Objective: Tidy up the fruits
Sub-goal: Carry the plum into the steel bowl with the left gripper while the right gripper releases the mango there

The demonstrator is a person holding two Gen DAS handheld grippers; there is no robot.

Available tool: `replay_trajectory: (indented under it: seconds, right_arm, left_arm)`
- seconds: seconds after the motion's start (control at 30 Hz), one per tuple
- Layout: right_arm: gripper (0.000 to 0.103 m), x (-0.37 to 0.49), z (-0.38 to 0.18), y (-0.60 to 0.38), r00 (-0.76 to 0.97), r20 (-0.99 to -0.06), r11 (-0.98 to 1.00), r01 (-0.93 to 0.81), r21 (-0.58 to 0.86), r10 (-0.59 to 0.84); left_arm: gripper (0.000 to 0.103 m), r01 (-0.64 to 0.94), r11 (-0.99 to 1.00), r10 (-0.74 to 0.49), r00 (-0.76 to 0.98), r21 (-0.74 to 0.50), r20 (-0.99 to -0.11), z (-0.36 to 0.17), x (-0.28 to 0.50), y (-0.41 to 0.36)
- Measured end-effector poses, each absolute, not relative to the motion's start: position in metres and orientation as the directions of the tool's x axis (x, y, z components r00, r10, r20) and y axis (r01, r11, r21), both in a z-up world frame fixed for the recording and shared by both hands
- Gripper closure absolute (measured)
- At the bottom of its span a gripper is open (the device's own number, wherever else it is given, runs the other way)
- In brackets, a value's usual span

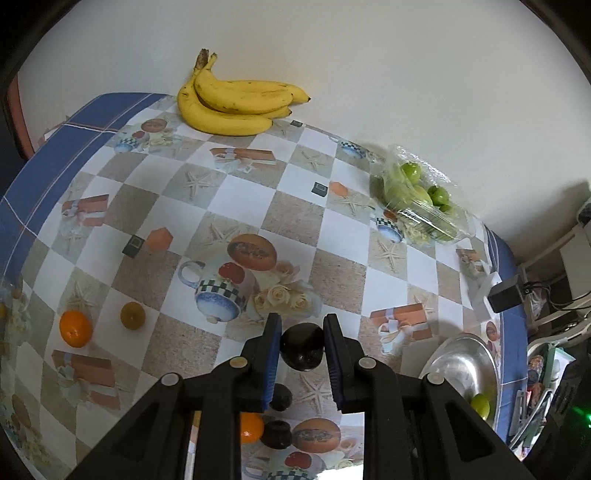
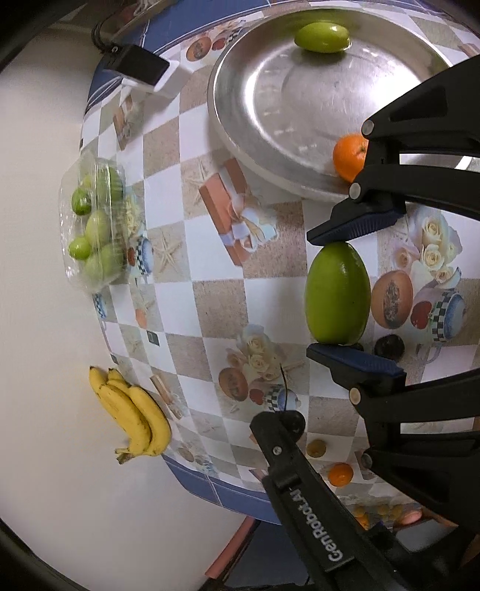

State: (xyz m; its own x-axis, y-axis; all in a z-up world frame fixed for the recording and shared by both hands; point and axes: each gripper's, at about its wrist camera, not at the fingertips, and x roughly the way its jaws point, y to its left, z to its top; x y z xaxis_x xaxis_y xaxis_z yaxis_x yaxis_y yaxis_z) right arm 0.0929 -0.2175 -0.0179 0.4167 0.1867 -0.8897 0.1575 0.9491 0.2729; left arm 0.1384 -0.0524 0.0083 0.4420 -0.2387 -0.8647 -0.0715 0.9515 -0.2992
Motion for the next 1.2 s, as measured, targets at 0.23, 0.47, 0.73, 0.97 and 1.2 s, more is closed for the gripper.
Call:
replay_trajectory:
  seconds: [0.23,0.47,0.73,0.97,1.2]
  right_arm:
    - [0.047,0.089,-0.021,-0.256,0.427,-0.888,0.923,0.248,0.295,0.169]
    - [0.047,0.078,-0.022,-0.304,0.439,-0.890,0.885,0.358,0.297,0.121]
    - [0.047,0.063,-0.020,-0.357,0.448,-0.893,0.843,0.466,0.268,0.036]
    - [0.047,0.054,-0.019,-0.389,0.456,-0.890,0.807,0.524,0.272,0.004]
    - [0.047,0.052,-0.026,-0.400,0.456,-0.890,0.792,0.539,0.288,0.012]
  left_arm:
    - [0.078,-0.038,0.954,-0.253,0.440,-0.299,-0.862,0.011,0.135,-0.074]
    - [0.078,0.043,0.955,-0.284,0.430,-0.295,-0.857,0.012,0.130,-0.114]
    - [0.078,0.161,0.949,-0.314,0.400,-0.271,-0.861,0.007,0.120,-0.167]
    - [0.078,0.253,0.937,-0.326,0.377,-0.242,-0.867,-0.001,0.110,-0.207]
    - [0.078,0.323,0.922,-0.329,0.361,-0.214,-0.873,-0.015,0.102,-0.236]
